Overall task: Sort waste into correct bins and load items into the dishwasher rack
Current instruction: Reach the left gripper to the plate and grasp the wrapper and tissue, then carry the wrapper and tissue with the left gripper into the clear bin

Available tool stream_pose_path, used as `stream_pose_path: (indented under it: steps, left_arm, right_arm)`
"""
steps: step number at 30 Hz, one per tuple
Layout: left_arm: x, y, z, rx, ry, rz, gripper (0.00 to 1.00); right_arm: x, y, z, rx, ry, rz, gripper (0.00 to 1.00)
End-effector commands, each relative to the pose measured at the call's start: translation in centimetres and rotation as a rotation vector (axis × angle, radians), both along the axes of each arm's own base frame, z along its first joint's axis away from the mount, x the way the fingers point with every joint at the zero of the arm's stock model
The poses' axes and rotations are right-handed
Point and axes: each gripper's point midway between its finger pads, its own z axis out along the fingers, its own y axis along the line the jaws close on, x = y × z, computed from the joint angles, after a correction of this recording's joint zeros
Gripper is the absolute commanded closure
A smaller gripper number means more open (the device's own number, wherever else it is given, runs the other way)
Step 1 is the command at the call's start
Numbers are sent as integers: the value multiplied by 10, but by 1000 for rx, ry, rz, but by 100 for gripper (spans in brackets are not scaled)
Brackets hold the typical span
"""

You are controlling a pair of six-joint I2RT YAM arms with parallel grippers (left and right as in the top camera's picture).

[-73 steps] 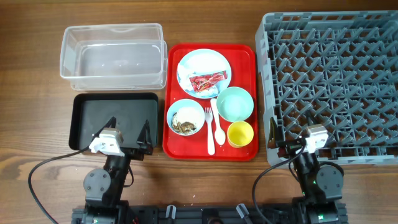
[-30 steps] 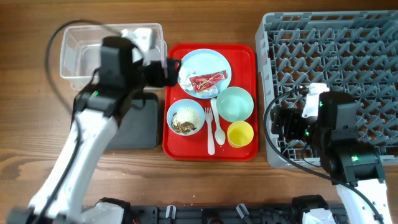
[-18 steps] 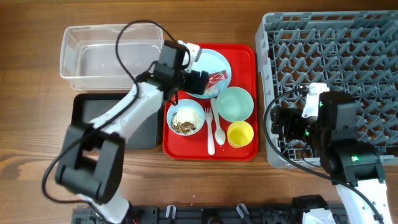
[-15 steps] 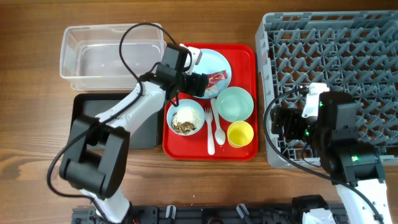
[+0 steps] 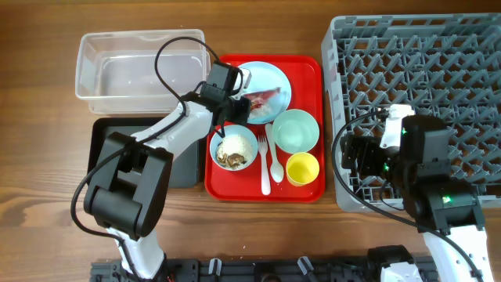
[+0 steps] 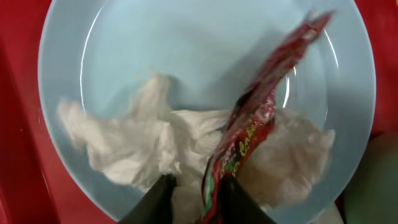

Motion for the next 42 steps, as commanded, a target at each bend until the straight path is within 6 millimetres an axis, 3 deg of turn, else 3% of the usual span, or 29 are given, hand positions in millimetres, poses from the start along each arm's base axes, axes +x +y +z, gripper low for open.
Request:
stream_pose_path:
  steps: [1,4,12,14,15,18,20,22,26,28,30,32,36,38,39,42]
  left_arm:
    - [4,-2,2,4,-12,1,90]
    - [7,-1,15,-1,-42,7,96]
    - [11,5,107,-63,-220,30,96]
    - [14,19,127,-55,-271,68,96]
    - [20,40,150,-47,-328,127,96]
    - [31,88,176,-27,-396,247,96]
    - [38,119,179,-16,-403,316,96]
    - [45,154,167,6,-375,389,96]
    - [53,181,132,39,-300,445,94]
    - [55,187,107,56,-247,456,68]
    - [56,187,96,63,-223,455,56]
    - [56,187,96,63,-223,455,38]
    - [48,168,138,5,-292,407,37]
    - [36,146,159,-46,-310,343,36]
    - [23,122,170,-99,-299,270,35]
    - [-15,62,168,-184,-196,91,32]
  right_arm:
    - [4,1,11,17,-24,-8,0]
    - [4,1,11,17,-24,-8,0]
    - [3,1,10,16,-22,-8,0]
    - [3,0,10,15,-18,-8,0]
    - [2,0,10,15,-17,-8,0]
    - [2,0,10,15,-17,-8,0]
    - [2,0,10,15,-17,-8,0]
    - [2,0,10,15,-17,-7,0]
    - [2,0,10,16,-16,-8,0]
    - [2,0,9,15,-14,-8,0]
    - [1,0,9,15,-12,-8,0]
    - [1,0,8,14,-10,-7,0]
    - [1,0,8,14,-9,-8,0]
    - [2,0,9,14,-13,-8,0]
    - [2,0,9,15,-16,-8,0]
    - [3,0,10,16,-21,-8,0]
